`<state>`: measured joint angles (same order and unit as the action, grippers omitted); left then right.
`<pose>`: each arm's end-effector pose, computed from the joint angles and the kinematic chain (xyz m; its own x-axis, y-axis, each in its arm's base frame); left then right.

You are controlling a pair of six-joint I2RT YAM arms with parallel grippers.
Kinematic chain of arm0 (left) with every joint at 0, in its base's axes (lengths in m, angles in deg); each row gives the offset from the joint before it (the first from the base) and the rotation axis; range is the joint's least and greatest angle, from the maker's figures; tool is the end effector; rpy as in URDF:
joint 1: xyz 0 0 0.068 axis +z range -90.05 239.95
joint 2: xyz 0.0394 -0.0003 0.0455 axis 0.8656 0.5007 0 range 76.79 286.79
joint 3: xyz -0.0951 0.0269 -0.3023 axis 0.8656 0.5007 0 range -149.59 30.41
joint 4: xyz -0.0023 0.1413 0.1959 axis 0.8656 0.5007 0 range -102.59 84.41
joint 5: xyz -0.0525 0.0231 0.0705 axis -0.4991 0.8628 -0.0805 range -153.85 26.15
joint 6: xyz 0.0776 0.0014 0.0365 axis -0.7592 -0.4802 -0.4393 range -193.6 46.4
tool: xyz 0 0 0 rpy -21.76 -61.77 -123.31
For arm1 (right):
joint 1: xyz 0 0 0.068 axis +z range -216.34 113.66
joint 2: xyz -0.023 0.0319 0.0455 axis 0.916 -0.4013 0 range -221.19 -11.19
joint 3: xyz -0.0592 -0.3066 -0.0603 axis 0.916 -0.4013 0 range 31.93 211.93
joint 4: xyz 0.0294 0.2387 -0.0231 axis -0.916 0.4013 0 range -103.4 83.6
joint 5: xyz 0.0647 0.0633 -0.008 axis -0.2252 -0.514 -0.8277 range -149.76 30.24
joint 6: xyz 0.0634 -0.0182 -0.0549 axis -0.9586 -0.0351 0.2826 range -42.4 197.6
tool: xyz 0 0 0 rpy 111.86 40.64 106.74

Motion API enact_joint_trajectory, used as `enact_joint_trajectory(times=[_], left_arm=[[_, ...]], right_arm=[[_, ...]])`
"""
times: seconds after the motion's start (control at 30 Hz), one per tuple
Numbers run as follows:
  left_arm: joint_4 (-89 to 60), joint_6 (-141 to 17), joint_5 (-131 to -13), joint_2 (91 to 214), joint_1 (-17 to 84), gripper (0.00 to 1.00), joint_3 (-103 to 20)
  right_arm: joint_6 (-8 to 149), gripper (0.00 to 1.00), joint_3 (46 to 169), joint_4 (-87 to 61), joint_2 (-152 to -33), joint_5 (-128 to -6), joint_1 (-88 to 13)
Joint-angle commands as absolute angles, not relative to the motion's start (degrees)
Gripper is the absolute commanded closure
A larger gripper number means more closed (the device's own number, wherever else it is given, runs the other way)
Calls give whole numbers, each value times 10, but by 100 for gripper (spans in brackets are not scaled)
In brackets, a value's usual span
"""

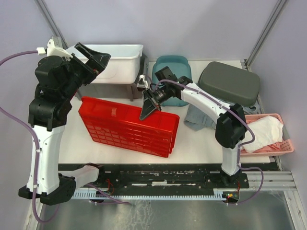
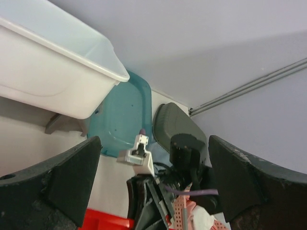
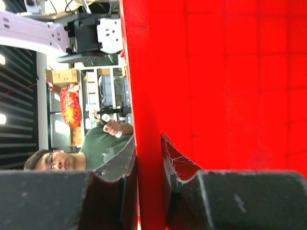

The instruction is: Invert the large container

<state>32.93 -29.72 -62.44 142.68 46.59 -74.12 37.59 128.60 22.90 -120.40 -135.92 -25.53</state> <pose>0.1744 -0.0396 0.5655 -0.2276 -0.6581 -0.7177 0.0688 0.7243 -0.6860 0.2654 0.3263 0.3474 -0.8480 -0.5289 -0.0343 -0.1239 0.1350 0.9831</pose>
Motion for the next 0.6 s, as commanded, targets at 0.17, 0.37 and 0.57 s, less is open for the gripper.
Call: enact_joint_trajectory(times=[0.17, 0.37, 0.57], left_arm=[[329, -291, -612, 1426, 464, 1, -737], [336, -297, -601, 1426, 465, 1, -736], [337, -303, -597, 1427, 465, 1, -736]], right_arm=[[572, 63, 1419, 573, -1355, -1074, -326], [554, 36, 1433, 546, -1327, -978, -327], [545, 24, 1431, 545, -1294, -854, -328]])
